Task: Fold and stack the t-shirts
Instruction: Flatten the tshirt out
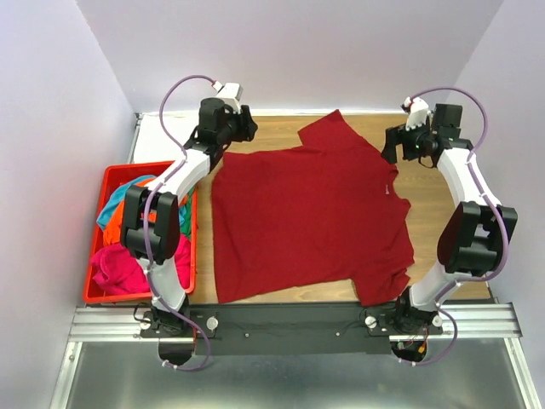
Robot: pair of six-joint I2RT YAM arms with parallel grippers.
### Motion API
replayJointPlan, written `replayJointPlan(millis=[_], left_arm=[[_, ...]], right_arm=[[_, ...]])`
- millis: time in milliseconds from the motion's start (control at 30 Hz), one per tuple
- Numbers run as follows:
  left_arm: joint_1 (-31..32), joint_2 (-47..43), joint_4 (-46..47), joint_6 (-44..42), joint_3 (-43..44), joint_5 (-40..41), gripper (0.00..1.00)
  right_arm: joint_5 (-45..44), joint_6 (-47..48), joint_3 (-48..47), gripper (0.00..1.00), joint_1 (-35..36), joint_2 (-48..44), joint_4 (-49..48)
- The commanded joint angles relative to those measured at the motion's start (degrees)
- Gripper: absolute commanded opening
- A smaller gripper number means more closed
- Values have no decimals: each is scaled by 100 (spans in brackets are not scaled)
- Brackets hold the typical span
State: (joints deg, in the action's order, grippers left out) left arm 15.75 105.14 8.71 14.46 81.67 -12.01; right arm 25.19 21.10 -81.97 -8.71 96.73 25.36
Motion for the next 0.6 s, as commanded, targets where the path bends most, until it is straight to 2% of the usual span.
replayJointPlan(millis=[0, 133, 267, 467, 567], left_arm=[[-2, -440, -588, -250, 341, -12, 60], [-2, -906, -1378, -479, 254, 41, 61], [60, -1636, -1627, -576, -955, -178, 61], [104, -2296, -1522, -277, -1926, -618, 60], [218, -2533, -1504, -329, -2234, -689, 60]], right_arm=[[-278, 43, 189, 100, -25, -320, -181], [-59, 104, 708, 100, -34, -461, 21], [82, 166, 1279, 100, -25, -567, 170], [213, 69, 1070, 99, -26, -59, 362], [565, 472, 850, 90, -17, 267, 959]])
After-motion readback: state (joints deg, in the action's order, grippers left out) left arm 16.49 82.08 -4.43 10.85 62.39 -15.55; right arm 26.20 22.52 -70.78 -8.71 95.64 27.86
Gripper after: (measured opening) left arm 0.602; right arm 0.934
